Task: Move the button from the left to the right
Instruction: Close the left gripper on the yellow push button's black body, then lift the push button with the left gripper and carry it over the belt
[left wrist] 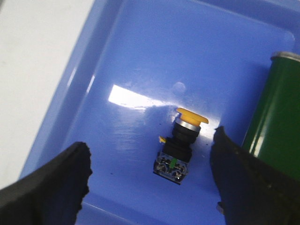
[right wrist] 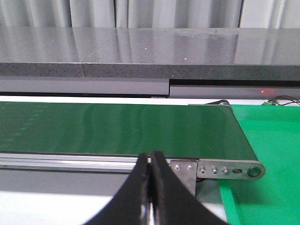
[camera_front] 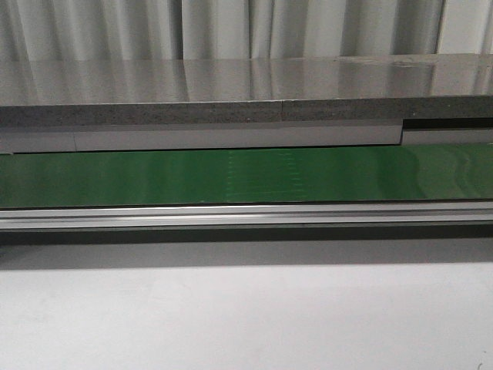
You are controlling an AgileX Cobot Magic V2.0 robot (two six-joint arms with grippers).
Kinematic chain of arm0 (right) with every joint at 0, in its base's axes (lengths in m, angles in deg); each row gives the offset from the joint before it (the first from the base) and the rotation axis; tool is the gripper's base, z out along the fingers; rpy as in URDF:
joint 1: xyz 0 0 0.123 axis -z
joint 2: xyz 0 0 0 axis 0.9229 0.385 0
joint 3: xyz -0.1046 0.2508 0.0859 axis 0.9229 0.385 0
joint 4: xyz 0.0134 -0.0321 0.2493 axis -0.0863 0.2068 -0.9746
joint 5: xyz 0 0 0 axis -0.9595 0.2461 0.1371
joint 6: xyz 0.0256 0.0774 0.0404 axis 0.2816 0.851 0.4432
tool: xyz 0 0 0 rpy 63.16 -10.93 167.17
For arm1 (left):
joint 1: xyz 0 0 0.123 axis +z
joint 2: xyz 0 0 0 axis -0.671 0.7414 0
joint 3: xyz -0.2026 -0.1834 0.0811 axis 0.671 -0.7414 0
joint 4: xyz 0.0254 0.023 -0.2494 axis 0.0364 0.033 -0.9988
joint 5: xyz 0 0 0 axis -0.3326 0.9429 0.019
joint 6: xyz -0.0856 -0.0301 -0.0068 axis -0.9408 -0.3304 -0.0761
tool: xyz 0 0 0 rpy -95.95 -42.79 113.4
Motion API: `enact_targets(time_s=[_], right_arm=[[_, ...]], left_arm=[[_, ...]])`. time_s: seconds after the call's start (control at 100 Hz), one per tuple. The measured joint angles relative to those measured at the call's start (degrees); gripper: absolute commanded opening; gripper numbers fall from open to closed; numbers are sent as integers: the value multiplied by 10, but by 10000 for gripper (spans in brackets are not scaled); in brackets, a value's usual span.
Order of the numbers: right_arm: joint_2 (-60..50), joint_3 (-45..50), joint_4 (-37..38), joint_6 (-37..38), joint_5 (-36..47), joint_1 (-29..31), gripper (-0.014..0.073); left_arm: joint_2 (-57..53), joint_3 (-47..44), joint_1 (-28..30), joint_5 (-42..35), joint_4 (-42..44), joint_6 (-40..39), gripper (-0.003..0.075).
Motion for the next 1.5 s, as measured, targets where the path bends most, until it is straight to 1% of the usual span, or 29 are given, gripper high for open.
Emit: enact_targets(time_s=[0.11,0.32,0.56,1.0,1.5], right_arm=[[0,0,0,0,0,0,-67],[0,0,0,0,0,0,-67],[0,0,0,0,0,0,-67],[0,0,0,0,0,0,-67],[0,0,0,0,0,0,-67]], left_arm=[[37,0,0,0,-7,6,512],[73,3,0,-3,-20,10,512],[93,3,0,-2,-36,25,512],[134,4,0,26,-45,45,512],[181,4,0,24,-59,59,512]])
